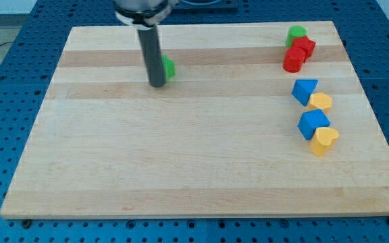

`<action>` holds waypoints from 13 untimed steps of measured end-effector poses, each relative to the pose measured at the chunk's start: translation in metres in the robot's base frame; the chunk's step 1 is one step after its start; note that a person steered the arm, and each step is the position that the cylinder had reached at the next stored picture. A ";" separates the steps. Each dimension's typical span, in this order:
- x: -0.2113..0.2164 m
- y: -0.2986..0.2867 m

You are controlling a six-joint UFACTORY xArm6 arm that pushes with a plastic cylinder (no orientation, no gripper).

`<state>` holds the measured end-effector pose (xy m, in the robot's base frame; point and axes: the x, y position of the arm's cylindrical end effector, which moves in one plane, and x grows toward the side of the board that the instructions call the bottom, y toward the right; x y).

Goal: Push the green star to the top left of the board

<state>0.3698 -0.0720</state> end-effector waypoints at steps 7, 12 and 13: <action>-0.029 -0.067; -0.048 -0.151; -0.053 -0.190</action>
<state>0.3171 -0.2619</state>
